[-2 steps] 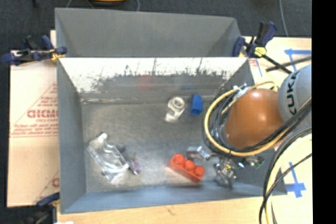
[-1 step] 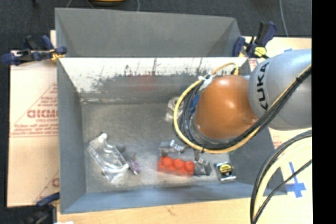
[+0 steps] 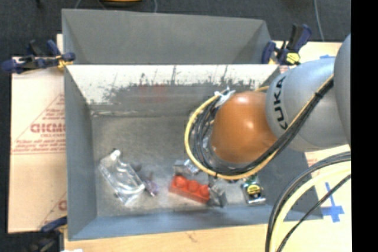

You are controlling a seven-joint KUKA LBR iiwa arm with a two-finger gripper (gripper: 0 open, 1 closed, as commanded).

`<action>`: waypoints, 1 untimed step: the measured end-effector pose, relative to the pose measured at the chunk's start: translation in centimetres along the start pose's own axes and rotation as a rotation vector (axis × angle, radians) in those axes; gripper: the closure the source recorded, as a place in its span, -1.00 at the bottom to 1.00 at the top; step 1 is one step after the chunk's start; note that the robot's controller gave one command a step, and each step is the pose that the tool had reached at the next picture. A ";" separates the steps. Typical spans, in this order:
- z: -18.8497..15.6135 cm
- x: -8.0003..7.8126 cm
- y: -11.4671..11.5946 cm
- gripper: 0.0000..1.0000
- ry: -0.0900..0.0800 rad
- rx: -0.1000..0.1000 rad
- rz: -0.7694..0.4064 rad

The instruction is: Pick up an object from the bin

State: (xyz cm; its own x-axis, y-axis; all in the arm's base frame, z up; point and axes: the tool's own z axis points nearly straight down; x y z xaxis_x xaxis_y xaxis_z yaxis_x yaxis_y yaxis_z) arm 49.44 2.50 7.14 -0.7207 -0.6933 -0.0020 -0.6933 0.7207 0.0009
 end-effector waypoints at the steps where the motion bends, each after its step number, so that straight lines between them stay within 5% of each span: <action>1: 0.0 0.2 1.0 -1.00 -0.005 0.006 0.110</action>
Offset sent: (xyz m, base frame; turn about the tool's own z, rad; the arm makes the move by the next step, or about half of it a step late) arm -0.0115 0.0065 -0.0014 0.1114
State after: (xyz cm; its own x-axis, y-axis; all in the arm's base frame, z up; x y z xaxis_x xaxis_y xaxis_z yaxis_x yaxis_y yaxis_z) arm 48.57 3.10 7.13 -0.7926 -0.6096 -0.0077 -0.6096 0.7927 -0.0042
